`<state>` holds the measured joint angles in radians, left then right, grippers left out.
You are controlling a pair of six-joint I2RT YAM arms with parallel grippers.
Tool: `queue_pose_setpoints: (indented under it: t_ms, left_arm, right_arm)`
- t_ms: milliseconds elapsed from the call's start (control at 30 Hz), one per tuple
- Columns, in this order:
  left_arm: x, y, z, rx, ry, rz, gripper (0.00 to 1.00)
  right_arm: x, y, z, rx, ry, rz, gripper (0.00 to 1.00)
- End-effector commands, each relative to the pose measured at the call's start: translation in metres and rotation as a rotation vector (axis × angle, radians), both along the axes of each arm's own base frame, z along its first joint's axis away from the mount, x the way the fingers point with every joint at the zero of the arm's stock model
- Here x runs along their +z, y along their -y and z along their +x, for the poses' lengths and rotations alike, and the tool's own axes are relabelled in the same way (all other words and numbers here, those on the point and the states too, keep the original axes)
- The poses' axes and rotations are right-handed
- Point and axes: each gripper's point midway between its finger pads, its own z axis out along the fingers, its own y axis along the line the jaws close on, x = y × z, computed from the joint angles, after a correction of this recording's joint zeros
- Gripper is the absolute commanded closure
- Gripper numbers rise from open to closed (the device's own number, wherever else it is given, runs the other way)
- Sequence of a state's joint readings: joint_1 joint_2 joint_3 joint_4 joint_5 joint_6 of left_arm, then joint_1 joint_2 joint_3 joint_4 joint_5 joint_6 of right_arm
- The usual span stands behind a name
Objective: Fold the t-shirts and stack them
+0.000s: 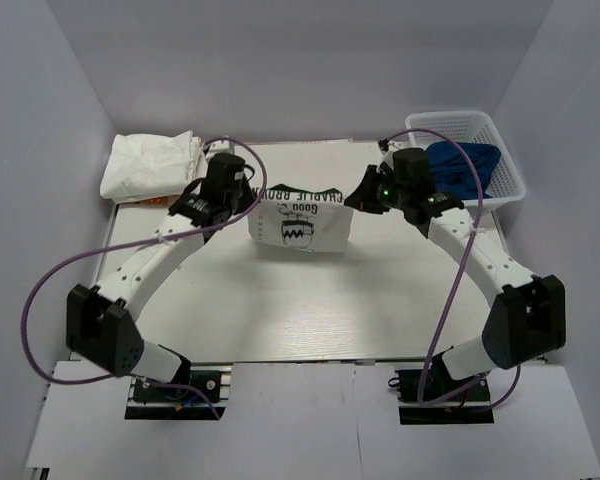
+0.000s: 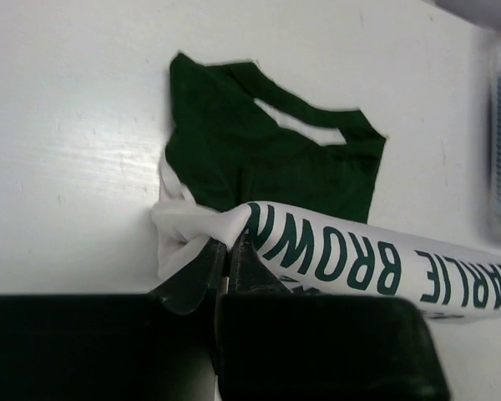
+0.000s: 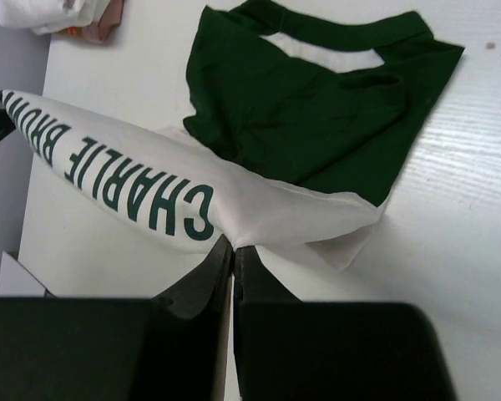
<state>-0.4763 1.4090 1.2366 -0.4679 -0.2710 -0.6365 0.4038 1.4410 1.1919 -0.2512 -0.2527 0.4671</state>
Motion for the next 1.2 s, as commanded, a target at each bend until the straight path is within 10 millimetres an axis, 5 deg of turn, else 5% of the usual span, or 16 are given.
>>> queue_pose_setpoints:
  t_ms: [0,233,267,300,367,500,667,700,767,800,900,967,1000,1033,1067,1167]
  left_arm:
    - [0.011,-0.019,0.035,0.104,0.042,0.079,1.0]
    - [-0.001,-0.006,0.102,0.046,0.043,0.096,1.0]
    - [-0.021,-0.003,0.11,0.038,0.01,0.12,1.0]
    - [-0.028,-0.006,0.116,0.041,0.0,0.133,1.0]
    - [-0.033,-0.003,0.131,0.017,0.016,0.14,1.0]
    - [-0.053,0.013,0.158,-0.07,0.039,0.144,1.0]
    - [-0.101,0.017,0.177,-0.094,-0.03,0.174,1.0]
    - [-0.092,0.021,0.187,-0.092,-0.013,0.169,0.89]
    - [-0.113,0.015,0.195,-0.068,-0.069,0.184,0.56]
    - [-0.102,0.015,0.199,-0.06,-0.07,0.19,0.25]
    - [-0.089,0.012,0.205,-0.058,-0.07,0.184,0.0]
    - [-0.076,0.014,0.2,-0.072,-0.058,0.169,0.0]
    - [-0.055,0.012,0.195,-0.07,-0.029,0.16,0.0]
    - [-0.046,0.016,0.19,-0.078,-0.009,0.154,0.0]
    - [-0.055,0.022,0.176,-0.097,-0.036,0.148,0.0]
    - [-0.044,0.036,0.141,-0.189,-0.03,0.066,0.0]
  right_arm:
    - [0.016,0.008,0.04,-0.052,0.062,0.017,1.0]
    - [-0.008,0.014,0.085,-0.064,0.017,0.013,1.0]
    - [-0.006,0.016,0.097,-0.068,0.024,0.016,1.0]
    - [-0.029,0.013,0.105,-0.061,-0.02,0.005,1.0]
    - [-0.033,0.01,0.119,-0.036,-0.011,0.015,1.0]
    - [-0.08,0.01,0.145,-0.054,-0.067,-0.007,1.0]
    - [-0.109,0.011,0.168,-0.086,-0.101,-0.027,1.0]
    - [-0.115,0.01,0.171,-0.09,-0.11,-0.024,0.96]
    - [-0.112,0.008,0.18,-0.084,-0.096,-0.019,0.29]
    - [-0.12,0.009,0.176,-0.073,-0.132,-0.023,0.1]
    - [-0.093,0.006,0.178,-0.059,-0.087,-0.026,0.1]
    - [-0.088,0.005,0.171,-0.051,-0.08,-0.027,0.1]
    - [-0.062,0.004,0.165,-0.043,-0.028,-0.014,0.1]
    - [-0.068,0.005,0.156,-0.036,-0.04,-0.014,0.1]
    - [-0.041,0.002,0.15,-0.028,0.03,0.015,0.1]
    - [-0.033,-0.009,0.121,0.029,0.032,0.071,0.1]
